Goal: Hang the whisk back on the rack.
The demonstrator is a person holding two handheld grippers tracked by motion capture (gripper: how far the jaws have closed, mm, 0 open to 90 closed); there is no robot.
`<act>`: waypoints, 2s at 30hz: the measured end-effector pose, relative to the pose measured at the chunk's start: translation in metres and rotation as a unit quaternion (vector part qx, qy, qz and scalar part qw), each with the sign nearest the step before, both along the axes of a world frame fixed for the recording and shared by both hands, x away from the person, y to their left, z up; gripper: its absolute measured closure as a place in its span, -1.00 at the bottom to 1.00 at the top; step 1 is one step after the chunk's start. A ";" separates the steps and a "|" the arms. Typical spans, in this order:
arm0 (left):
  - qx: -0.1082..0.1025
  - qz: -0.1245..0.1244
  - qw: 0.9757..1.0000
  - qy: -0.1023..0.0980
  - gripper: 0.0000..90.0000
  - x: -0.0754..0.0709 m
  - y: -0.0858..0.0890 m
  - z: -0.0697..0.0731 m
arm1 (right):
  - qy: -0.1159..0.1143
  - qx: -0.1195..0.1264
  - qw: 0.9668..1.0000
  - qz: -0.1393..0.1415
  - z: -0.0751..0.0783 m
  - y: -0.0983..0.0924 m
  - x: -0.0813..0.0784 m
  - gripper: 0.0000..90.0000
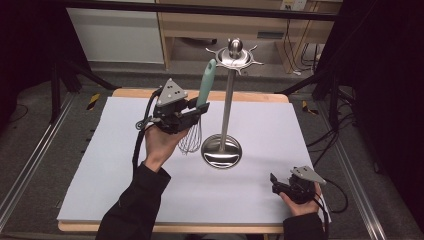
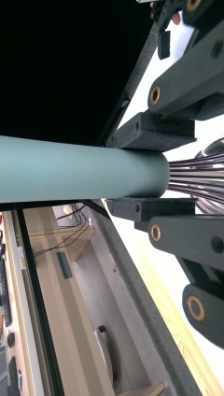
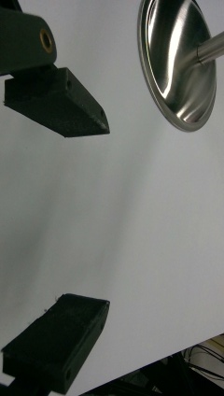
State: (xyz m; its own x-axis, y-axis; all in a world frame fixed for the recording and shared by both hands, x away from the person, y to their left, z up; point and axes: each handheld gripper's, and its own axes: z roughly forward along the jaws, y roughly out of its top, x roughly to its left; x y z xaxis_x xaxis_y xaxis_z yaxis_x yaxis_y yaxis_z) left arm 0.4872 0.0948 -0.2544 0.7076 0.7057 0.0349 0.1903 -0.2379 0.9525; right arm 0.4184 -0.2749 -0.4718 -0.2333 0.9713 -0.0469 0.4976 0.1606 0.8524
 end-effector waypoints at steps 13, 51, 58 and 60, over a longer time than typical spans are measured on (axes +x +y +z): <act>-0.002 -0.002 1.000 0.006 0.52 0.007 -0.012 -0.004 | 0.000 0.001 1.000 0.001 0.000 0.000 0.000 -0.69; -0.014 0.009 0.999 -0.029 0.50 0.024 -0.025 -0.018 | -0.002 0.002 1.000 0.001 0.000 -0.001 -0.001 -0.71; -0.017 0.001 1.000 -0.018 0.36 0.022 -0.020 -0.018 | -0.001 0.005 1.000 0.001 0.000 0.000 -0.001 -0.71; -0.017 0.000 1.000 -0.017 0.31 0.021 -0.019 -0.018 | -0.002 0.003 1.000 0.001 0.000 -0.001 -0.001 -0.71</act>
